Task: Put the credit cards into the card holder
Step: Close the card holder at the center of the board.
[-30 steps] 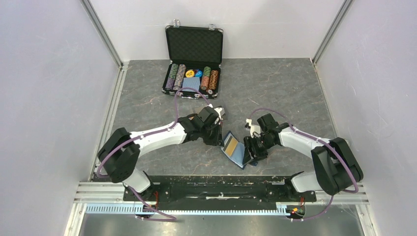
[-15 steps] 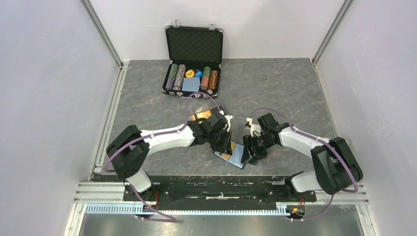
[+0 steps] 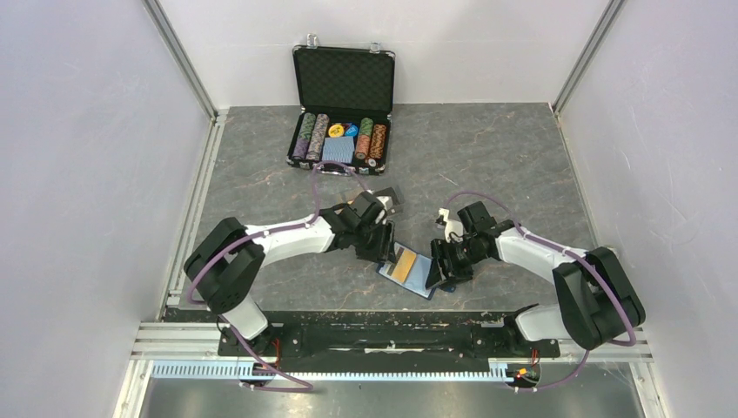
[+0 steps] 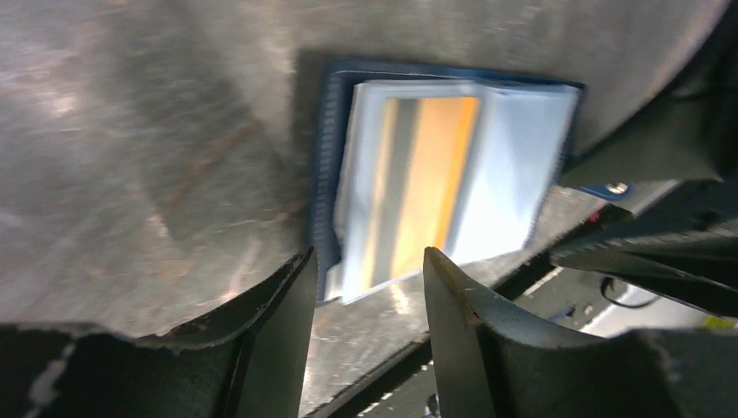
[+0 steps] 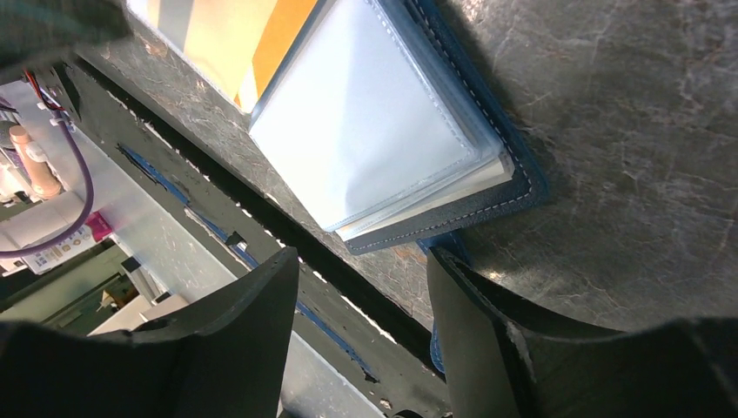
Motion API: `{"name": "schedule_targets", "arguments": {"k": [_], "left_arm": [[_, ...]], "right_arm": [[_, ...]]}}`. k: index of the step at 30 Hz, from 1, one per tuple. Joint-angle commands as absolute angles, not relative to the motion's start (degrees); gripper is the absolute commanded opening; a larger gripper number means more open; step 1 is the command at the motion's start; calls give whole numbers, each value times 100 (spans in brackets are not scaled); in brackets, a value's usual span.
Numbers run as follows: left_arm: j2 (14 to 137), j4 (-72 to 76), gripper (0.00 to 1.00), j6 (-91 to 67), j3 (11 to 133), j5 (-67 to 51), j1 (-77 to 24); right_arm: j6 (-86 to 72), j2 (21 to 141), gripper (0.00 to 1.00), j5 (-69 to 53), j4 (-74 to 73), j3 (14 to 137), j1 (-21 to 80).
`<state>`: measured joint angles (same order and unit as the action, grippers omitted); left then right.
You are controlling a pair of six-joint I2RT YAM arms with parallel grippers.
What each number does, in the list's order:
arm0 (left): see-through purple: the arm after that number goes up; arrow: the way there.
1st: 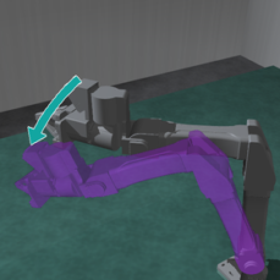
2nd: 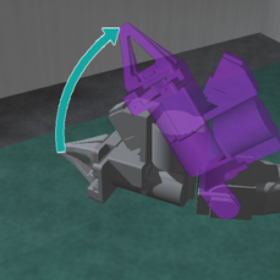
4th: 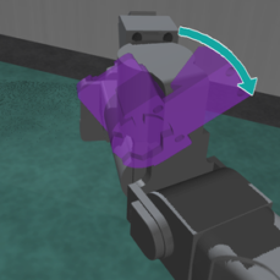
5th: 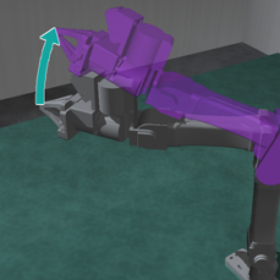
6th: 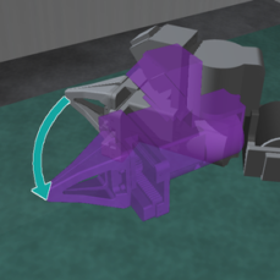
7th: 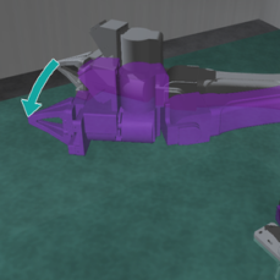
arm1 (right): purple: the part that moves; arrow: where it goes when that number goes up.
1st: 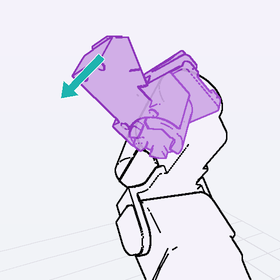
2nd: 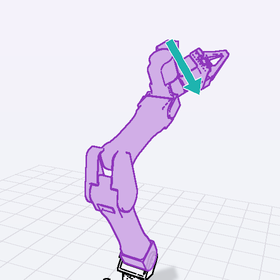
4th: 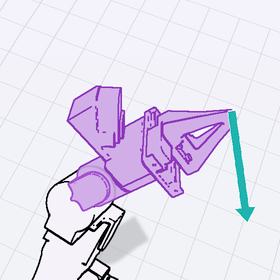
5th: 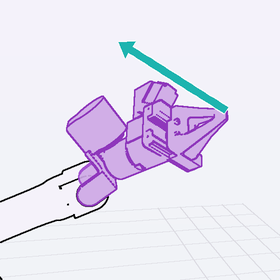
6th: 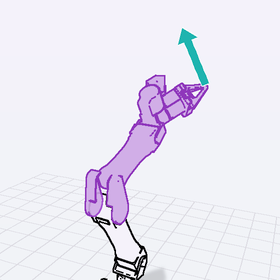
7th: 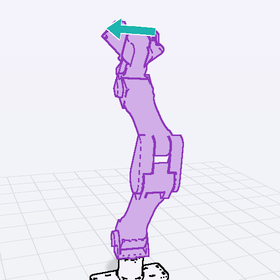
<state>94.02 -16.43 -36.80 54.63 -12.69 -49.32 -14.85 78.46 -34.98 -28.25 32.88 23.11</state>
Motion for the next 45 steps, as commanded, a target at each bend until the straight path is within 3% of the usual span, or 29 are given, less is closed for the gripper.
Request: {"name": "schedule_targets", "arguments": {"k": [1, 13, 22, 34, 40, 45], "left_arm": [[9211, -1509, 55, -3668, 5164, -1167, -4523], [9520, -757, 54, -3693, 5043, -2113, -4434], [8985, -313, 41, -3960, 4900, -2571, -4520], [9183, -1162, 26, -3737, 5548, -1952, -5207], [9609, -1137, 39, -3764, 5804, -2091, -5423], [10053, -764, 42, -3930, 5850, -2469, -5465]], "right_arm": [[-1314, 7971, 60, -2786, -2219, 3028, 2329], [-1336, 8127, 59, -2904, -2053, 2980, 2329], [-1329, 8254, 57, -2954, -1998, 3015, 2329], [-1329, 8334, 57, -3040, -1949, 3050, 2331], [-1398, 8060, 59, -3085, -1970, 3001, 2333], [-1492, 7664, 64, -3164, -1966, 2879, 2337]]}}
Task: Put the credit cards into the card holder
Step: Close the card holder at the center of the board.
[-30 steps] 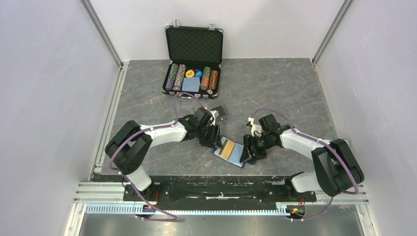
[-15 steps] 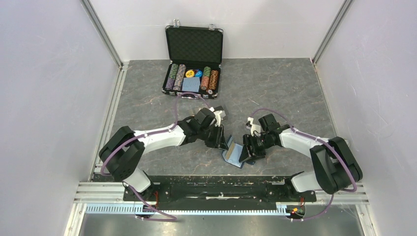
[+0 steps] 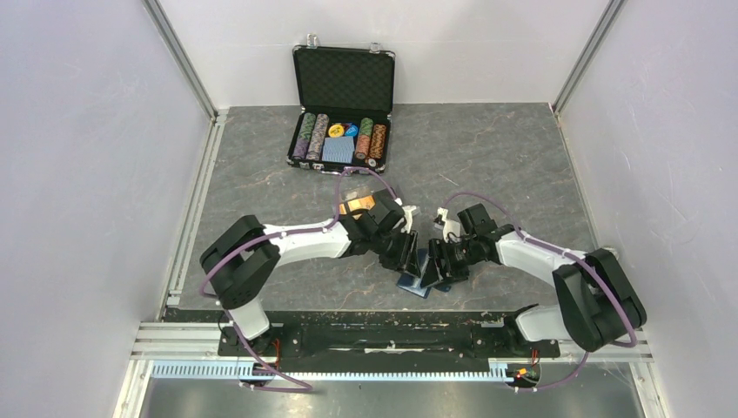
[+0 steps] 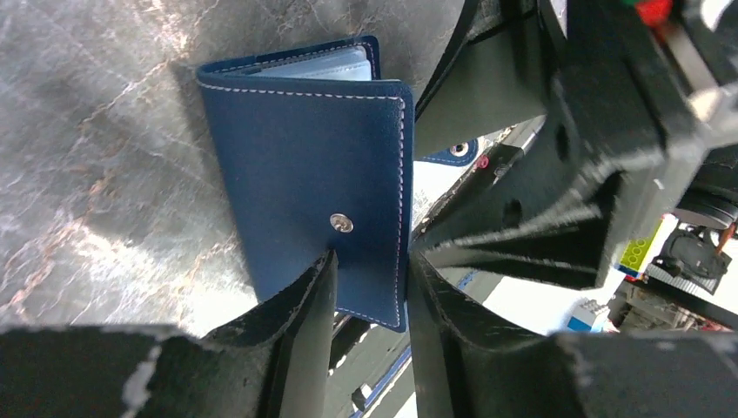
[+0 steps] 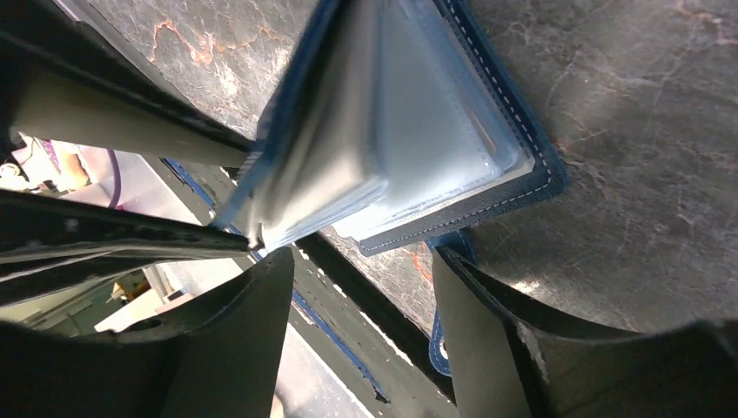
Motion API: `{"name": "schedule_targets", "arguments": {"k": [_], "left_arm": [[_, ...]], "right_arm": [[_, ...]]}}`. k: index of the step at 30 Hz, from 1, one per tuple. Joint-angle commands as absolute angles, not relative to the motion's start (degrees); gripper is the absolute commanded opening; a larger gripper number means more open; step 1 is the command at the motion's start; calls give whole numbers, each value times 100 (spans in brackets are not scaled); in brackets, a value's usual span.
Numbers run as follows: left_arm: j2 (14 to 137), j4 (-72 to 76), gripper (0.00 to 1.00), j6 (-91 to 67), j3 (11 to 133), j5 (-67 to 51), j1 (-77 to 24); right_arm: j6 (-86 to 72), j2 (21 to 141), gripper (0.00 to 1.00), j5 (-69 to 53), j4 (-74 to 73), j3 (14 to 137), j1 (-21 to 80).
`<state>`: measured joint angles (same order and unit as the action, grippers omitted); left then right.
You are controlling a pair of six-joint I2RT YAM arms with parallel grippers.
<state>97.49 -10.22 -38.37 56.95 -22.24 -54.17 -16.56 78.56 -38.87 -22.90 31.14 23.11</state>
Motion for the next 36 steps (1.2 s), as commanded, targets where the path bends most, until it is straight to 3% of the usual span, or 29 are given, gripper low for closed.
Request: {"name": "schedule_targets", "arguments": {"k": [1, 9, 16, 22, 26, 30, 36], "left_arm": [[10123, -666, 42, -4000, 5824, -2521, -5473], [10387, -450, 40, -4149, 5684, -2587, -5543], [10684, -592, 30, -4221, 5768, -2562, -5545], [10814, -860, 27, -4195, 5915, -2485, -5545], [10870, -526, 43, -4181, 5865, -2934, -5548], [10838, -221, 48, -4217, 5741, -3260, -5545], [10772, -550, 37, -4069, 5853, -3141, -5529]], "right_arm": [[-1504, 7585, 65, -3169, -1972, 2868, 2331], [-1717, 6957, 76, -3042, -2061, 2760, 2328], [-1749, 6658, 75, -2853, -2179, 2988, 2313], [-1603, 6671, 63, -2728, -2392, 3621, 2166], [-1513, 6814, 58, -2787, -2369, 3893, 2021], [-1572, 7057, 57, -3026, -2129, 3939, 1909], [-1749, 7604, 38, -3553, -1615, 3695, 1907]]}}
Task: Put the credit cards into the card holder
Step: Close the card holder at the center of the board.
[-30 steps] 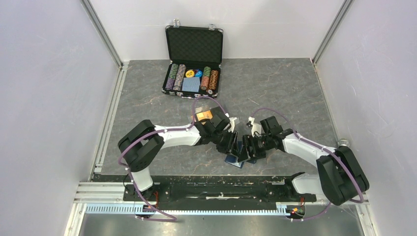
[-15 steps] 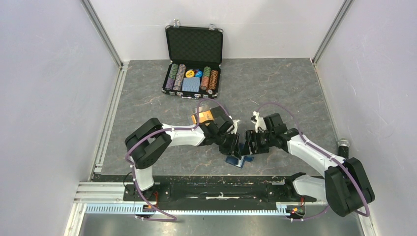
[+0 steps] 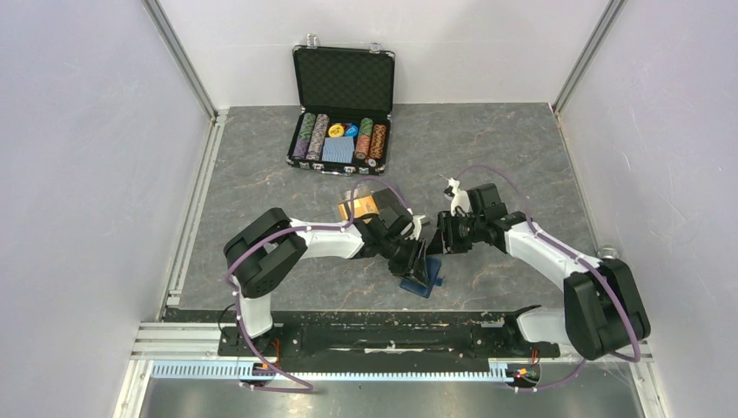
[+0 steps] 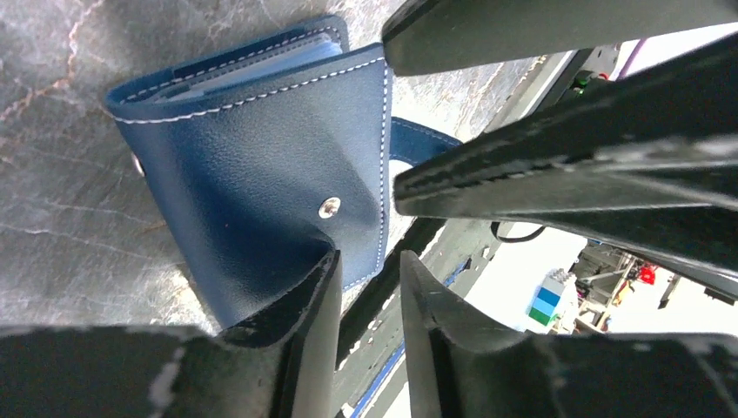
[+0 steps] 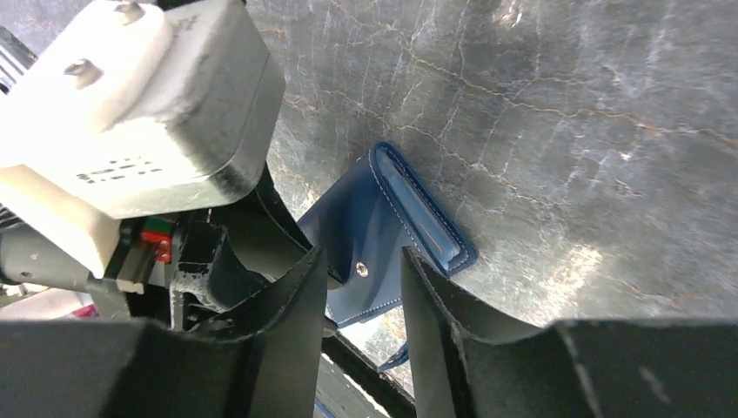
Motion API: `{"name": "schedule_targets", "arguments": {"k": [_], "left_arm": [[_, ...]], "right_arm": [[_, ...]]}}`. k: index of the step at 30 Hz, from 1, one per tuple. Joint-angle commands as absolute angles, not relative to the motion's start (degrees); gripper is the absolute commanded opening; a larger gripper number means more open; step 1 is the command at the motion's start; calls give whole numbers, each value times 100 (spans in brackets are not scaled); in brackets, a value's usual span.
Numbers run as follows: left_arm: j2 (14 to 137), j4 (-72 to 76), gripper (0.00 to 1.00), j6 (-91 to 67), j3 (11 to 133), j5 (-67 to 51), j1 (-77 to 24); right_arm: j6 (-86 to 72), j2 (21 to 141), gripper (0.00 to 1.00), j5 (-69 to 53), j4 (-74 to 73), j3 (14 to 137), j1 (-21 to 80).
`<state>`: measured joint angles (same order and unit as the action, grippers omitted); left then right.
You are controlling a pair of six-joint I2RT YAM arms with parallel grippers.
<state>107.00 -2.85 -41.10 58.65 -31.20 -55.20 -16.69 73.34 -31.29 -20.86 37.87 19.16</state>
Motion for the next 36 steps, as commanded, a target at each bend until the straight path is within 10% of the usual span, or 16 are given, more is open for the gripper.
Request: {"name": "schedule_targets", "arguments": {"k": [1, 26, 36], "left_arm": [[10799, -575, 33, -4064, 5860, -3138, -5524], [10913, -545, 48, -4109, 6759, -2639, -5817], [10913, -1019, 19, -3951, 6830, -2071, -5826]], "right_arm": [[-1732, 7689, 36, -3591, -1559, 3619, 1916], [-1795, 8359, 14, -2983, -1308, 2997, 1917], [-1800, 8353, 13, -2988, -1319, 2944, 1920]]}}
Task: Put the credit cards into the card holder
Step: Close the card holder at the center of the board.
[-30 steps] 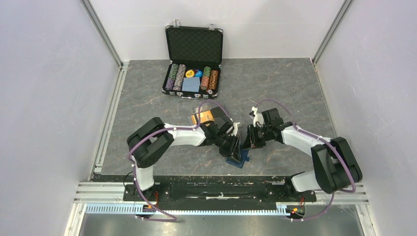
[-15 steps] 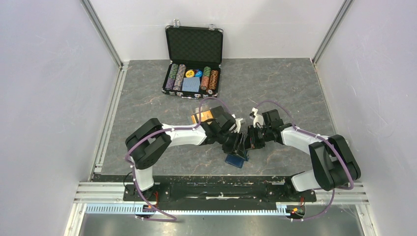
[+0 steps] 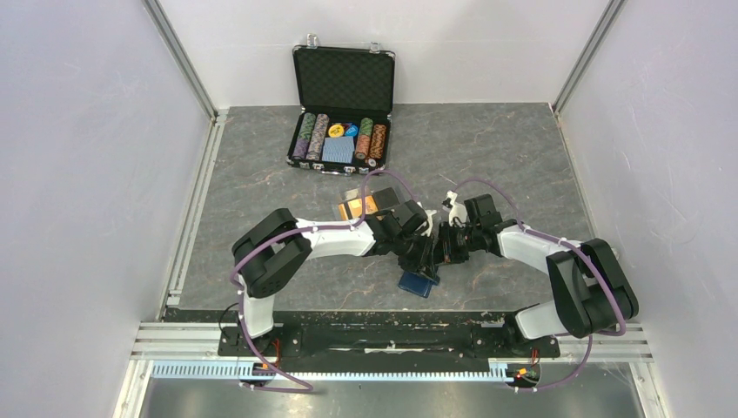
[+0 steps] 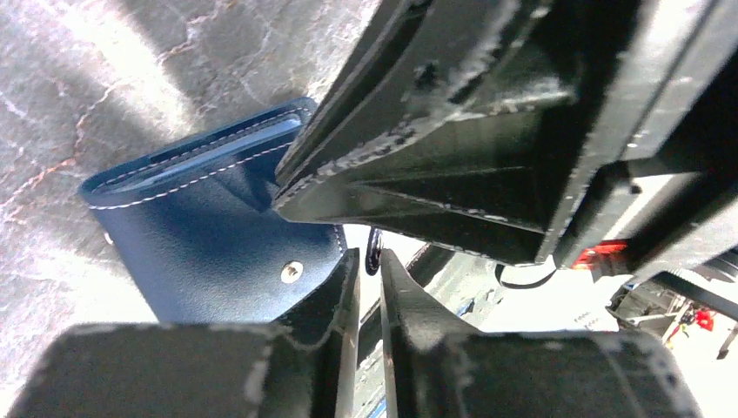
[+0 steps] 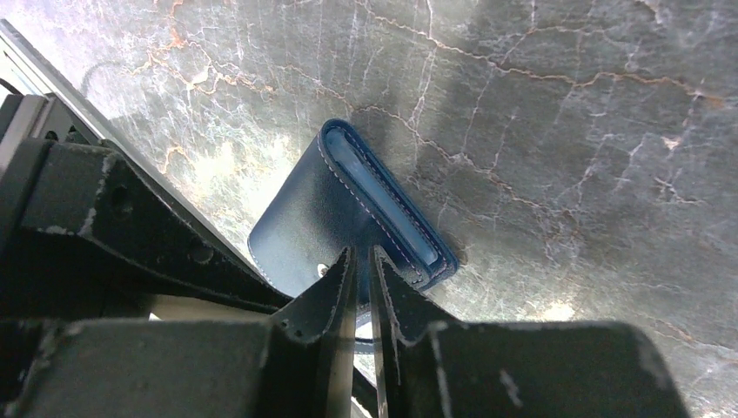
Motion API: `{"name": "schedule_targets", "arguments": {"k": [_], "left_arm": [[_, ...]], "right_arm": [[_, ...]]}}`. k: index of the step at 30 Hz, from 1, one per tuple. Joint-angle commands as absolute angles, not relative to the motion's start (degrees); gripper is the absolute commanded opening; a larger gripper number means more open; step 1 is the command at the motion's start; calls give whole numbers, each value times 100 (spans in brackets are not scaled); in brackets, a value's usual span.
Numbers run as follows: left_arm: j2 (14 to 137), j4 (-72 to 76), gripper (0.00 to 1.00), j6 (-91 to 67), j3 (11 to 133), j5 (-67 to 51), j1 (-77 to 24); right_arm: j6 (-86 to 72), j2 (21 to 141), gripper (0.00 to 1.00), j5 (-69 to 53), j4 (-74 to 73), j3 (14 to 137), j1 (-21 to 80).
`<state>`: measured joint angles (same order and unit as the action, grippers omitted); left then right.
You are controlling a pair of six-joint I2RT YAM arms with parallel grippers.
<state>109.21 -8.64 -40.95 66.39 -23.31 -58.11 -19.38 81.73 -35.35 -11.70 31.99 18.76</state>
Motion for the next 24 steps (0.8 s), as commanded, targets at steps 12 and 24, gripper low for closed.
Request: {"name": "schedule_targets", "arguments": {"k": [12, 24], "left_arm": [[10461, -1134, 2, -3893, 6687, -1723, -5785], [10375, -1024, 2, -4175, 6294, -1671, -5536]], "right_arm": [[-1652, 8321, 11, -2874, -1493, 2986, 1912], [-1466, 8166, 11, -2759, -1729, 3146, 1914]]}}
